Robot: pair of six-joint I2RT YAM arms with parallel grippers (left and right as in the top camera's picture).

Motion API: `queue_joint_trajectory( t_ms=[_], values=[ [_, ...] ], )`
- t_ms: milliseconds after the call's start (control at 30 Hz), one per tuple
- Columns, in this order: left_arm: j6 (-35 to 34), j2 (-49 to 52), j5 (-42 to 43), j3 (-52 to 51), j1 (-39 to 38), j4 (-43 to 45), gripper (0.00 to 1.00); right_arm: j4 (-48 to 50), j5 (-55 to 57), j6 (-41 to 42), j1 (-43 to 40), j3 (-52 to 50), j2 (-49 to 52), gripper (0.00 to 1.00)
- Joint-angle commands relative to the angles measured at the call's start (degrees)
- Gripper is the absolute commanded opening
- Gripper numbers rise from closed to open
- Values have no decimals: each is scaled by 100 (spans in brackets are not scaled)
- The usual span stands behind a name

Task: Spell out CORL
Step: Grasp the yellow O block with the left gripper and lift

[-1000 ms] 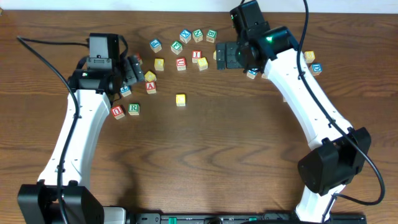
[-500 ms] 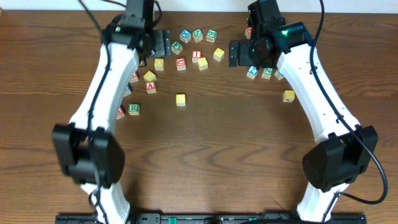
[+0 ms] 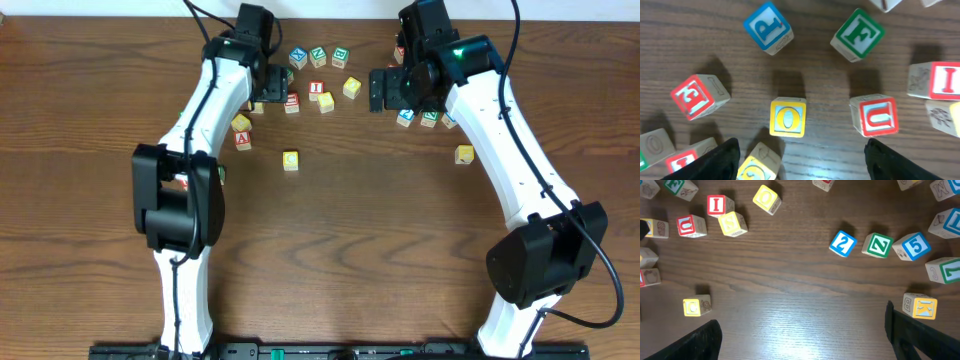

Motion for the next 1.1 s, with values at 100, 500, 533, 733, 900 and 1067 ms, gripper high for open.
queue_joint_trajectory(
  t_ms=[100,500,533,733,900,1067],
  values=[
    [-35,313,-181,114,2,46,72,-37,136,-107,-20,11,50,99],
    [-181,647,-315,98,4,345,58,-46,136,-153,-20,11,50,99],
    [-184,649,-337,98,4,361,56,-44,133,-153,-20,11,50,99],
    [-186,848,-352,96,4,363,52,-59,136,-153,-20,11,50,99],
    [-208,905,-350,70,4,382,41,-76,140,-258,-20,11,50,99],
    [-208,905,-352,70,4,450,30,-79,201,-256,-20,11,50,99]
  ],
)
